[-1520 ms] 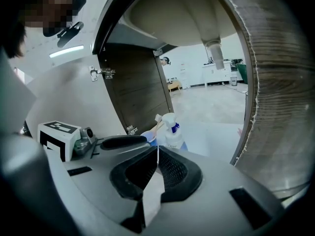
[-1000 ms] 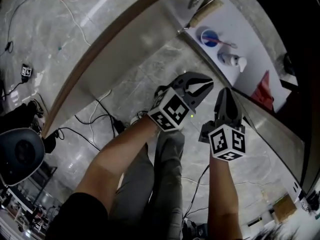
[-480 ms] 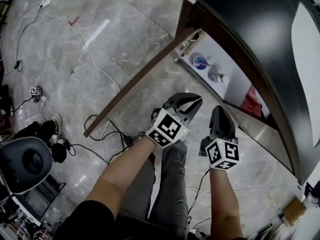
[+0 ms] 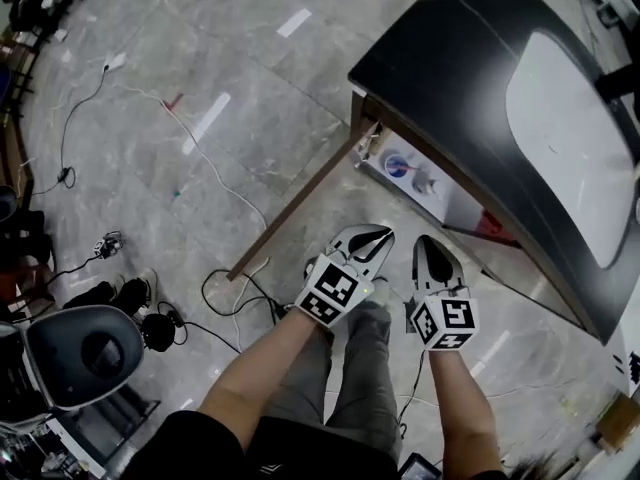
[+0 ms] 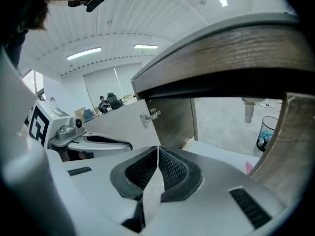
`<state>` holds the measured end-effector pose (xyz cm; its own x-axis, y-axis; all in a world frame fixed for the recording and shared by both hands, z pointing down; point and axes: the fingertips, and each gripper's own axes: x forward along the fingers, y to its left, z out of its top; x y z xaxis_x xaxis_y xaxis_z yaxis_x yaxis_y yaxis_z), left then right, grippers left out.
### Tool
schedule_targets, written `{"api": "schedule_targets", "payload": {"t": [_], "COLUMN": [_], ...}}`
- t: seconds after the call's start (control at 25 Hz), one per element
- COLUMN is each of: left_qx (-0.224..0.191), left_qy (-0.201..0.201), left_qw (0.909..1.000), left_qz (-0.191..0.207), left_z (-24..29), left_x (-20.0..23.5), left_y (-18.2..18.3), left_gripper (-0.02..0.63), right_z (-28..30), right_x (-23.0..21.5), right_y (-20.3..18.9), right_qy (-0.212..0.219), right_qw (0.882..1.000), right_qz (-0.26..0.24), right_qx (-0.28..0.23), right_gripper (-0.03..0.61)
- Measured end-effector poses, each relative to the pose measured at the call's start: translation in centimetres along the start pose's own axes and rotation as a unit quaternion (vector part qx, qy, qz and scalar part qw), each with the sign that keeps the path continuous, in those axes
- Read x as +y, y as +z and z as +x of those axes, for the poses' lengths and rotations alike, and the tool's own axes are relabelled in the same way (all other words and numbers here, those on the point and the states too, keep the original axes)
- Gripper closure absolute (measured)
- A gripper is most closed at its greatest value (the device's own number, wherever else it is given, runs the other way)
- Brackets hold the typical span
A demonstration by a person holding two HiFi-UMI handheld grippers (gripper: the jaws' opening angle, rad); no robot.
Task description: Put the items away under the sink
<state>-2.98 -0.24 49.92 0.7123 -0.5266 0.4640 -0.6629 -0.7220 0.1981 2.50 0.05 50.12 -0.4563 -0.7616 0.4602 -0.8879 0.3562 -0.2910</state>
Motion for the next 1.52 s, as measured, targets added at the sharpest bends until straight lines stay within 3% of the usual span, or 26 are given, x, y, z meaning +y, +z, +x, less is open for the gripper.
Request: {"api": "schedule_targets", "payload": {"t": [0.52,0.76,1.04,1.52], "left_qx": [-0.015,-0.008,-0.032,-0.025], "left_qy": [0.049,0.045,0.045,0.037], "left_qw": [0.9985,0.9985,0.9974,0.9973], "left_qz": [0.017,0.029,0.046,0.058], "left_z": [-6.5,-9.5,-12.1,-15.3], "left_x": [-3.2,-5.4,-7.6,-9.1], "left_y": [6.9,9.0,11.7,12.6], "left_gripper": [0.595,0.598,0.598,0.6], "right_z": [-5.8,-8.6,-12.0,-16.5], "right_x": [2.8,5.7,8.6,10.0], "right_y": [7.4,9.7,10.9,12.7], "right_qy": [0.03,0.045,0.054,0.05], "right_qw": [0.999,0.997,0.997,0.995], "right_qz": [-0.005,-0.002,-0.007,-0.003], "right_qx": [-0.042,-0.064,-0.063,-0.084], "right_gripper": [0.543,0.543,0.543,0.543]}}
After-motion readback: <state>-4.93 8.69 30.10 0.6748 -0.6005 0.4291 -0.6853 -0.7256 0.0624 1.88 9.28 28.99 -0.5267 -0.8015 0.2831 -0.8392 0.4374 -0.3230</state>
